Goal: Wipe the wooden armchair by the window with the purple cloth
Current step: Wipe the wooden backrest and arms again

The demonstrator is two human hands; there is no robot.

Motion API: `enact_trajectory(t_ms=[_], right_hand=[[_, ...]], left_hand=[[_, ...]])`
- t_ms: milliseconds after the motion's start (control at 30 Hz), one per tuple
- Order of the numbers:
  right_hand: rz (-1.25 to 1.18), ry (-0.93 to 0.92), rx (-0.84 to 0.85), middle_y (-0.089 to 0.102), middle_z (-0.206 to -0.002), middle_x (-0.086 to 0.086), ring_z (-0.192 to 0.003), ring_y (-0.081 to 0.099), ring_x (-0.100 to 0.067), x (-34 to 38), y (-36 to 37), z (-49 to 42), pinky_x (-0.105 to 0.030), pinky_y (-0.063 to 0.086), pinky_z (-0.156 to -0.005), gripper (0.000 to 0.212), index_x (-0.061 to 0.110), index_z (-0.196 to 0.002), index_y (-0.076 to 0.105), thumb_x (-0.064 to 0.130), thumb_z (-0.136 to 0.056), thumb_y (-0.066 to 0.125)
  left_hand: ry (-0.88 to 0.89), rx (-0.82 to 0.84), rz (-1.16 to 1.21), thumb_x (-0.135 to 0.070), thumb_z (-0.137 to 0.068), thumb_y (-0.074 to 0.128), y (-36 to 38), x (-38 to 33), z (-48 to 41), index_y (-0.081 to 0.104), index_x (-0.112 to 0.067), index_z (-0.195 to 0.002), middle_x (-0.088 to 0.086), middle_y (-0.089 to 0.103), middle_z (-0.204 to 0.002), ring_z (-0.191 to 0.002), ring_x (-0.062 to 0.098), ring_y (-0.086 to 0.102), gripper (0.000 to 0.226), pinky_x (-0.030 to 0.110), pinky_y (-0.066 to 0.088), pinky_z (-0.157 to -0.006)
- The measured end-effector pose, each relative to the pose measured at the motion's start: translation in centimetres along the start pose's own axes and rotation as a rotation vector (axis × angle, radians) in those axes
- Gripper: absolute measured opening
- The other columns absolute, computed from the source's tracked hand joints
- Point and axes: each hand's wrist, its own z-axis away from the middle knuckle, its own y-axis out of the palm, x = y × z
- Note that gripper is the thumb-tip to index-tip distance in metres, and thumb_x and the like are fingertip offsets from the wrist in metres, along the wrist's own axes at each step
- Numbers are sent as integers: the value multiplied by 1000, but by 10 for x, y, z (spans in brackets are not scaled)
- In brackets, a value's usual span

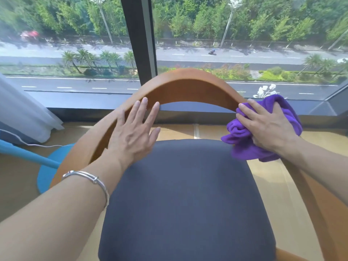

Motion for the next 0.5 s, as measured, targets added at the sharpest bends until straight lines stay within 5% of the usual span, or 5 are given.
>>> enact_trajectory(t_ms=[200,367,500], right_hand=[[-39,51,118,63,-122,-18,-117,57,-39,10,-1,56,-57,40,-75,48,2,-99,71,11,-52,78],[104,-52,379,45,-124,-19,-122,38,-38,41,-11,128,-59,27,-90,37,2,-117,56,8,-86,37],[116,-70,472,43,-122,-17,-121,35,-36,42,-21,126,-57,28,-93,32,2,-120,53,8,-92,38]], left_hand=[[148,-40,69,-44,-97,17,-10,-75,-25,-2,-25,-150,9,4,-158,-145,25,7,60,51,14,-112],[219,1,105,-46,-91,15,4,-116,-19,13,-21,-149,11,22,-154,-141,28,25,64,54,26,-106],[250,10,116,-48,-90,10,17,-130,-13,4,-27,-149,8,17,-156,-143,24,19,64,52,22,-109]])
